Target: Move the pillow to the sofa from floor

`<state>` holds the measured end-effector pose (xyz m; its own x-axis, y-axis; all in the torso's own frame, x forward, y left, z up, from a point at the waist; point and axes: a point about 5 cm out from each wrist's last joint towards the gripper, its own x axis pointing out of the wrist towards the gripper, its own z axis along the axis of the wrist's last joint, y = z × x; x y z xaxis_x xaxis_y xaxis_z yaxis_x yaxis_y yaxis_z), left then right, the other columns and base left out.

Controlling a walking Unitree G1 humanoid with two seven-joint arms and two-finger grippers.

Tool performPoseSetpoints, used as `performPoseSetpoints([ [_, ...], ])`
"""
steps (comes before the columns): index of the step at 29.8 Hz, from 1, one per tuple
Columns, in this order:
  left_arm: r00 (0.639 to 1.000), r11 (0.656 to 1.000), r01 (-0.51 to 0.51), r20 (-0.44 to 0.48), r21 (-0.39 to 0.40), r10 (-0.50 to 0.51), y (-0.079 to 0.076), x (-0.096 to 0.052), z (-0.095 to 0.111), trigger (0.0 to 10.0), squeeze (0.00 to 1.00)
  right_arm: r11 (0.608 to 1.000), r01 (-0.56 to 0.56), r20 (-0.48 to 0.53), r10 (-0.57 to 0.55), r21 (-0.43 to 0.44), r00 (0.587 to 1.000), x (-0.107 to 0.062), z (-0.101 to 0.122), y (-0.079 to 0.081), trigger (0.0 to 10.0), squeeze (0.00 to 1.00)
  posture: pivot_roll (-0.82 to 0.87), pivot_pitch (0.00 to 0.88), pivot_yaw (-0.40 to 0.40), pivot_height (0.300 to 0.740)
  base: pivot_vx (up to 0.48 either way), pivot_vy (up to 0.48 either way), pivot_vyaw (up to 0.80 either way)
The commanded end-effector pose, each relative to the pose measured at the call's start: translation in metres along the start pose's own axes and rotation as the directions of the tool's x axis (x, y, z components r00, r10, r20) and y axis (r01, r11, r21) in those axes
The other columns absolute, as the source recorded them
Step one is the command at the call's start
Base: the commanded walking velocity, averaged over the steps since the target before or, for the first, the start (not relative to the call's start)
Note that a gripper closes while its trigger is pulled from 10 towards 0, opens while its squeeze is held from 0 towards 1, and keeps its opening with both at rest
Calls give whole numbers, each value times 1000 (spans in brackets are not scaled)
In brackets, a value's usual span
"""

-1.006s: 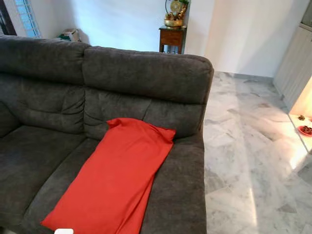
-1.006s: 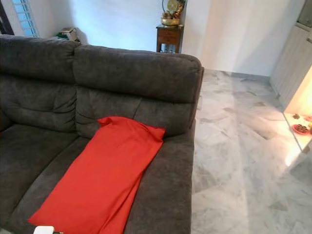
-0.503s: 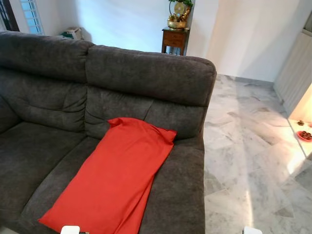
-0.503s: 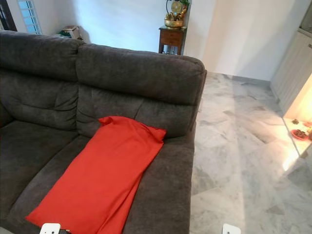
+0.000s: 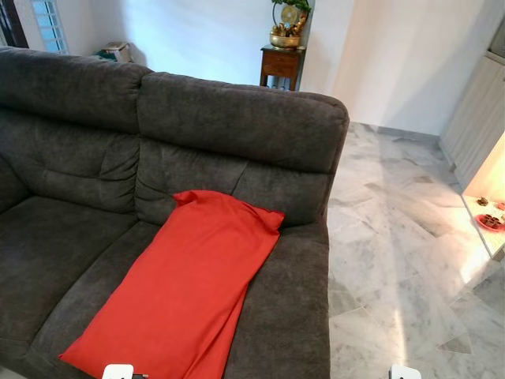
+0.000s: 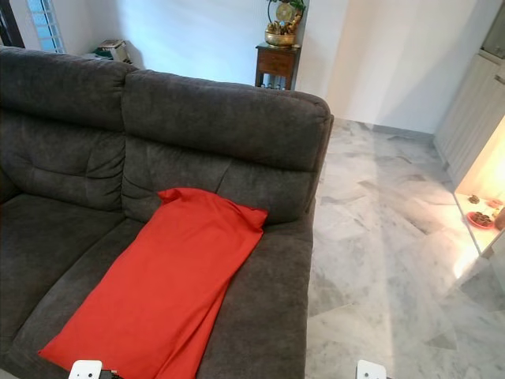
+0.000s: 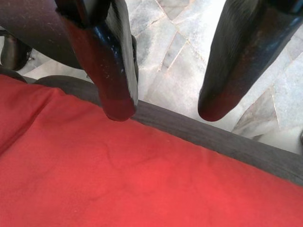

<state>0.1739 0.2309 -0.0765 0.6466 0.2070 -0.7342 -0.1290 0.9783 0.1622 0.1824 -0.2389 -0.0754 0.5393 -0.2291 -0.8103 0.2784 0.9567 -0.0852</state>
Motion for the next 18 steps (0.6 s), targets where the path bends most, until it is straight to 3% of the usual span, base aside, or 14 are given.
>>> performPoseSetpoints([
  [1, 1000, 1000, 0, -8, 7, 0, -2, 1, 0, 10000, 0, 1000, -9, 8, 9, -8, 1000, 1, 5, 3, 10000, 0, 140, 0, -82, 740, 0, 0, 0],
  [18, 1000, 999, -1, -19, 33, 2, 4, -2, -6, 10000, 0, 999, -37, -16, 37, -21, 999, 0, -5, 8, 10000, 0, 149, 0, -66, 740, 0, 0, 0],
])
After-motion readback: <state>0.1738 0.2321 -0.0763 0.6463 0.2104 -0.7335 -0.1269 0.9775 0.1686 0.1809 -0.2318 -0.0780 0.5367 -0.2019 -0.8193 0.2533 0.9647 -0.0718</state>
